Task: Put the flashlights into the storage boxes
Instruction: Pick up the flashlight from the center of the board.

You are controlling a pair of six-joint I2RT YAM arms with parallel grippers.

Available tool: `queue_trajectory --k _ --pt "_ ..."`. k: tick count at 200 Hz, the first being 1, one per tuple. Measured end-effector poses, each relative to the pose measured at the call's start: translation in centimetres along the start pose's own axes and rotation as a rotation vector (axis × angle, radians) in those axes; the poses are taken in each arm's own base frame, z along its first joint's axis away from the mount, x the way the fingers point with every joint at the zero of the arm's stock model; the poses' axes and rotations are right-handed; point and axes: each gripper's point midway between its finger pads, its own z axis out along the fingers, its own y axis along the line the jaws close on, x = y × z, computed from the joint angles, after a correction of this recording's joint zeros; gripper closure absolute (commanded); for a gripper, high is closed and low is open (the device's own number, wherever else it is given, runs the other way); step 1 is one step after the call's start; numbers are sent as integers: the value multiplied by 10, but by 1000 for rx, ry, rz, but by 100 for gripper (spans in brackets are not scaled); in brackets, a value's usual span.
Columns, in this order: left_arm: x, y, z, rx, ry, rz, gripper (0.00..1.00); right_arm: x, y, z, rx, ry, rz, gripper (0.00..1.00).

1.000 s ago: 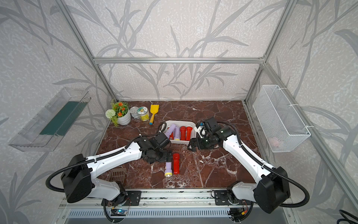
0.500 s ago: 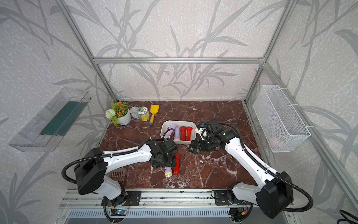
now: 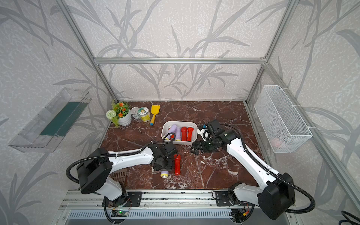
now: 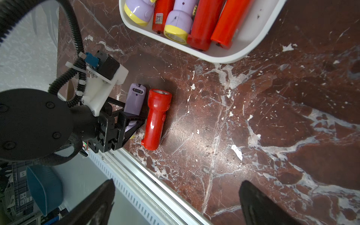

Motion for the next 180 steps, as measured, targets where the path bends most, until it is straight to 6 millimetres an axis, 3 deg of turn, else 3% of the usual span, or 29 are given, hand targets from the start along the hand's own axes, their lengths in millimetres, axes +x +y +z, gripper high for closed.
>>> queue_trajectory --k 72,133,180 --pt "2 2 5 -13 12 7 64 2 -1 0 5 6 -1 1" --pt "-2 -1 2 -32 20 31 66 1 -2 0 11 7 -2 1" --pt "-25 -27 -26 2 -14 89 66 3 -3 0 15 15 -6 1"
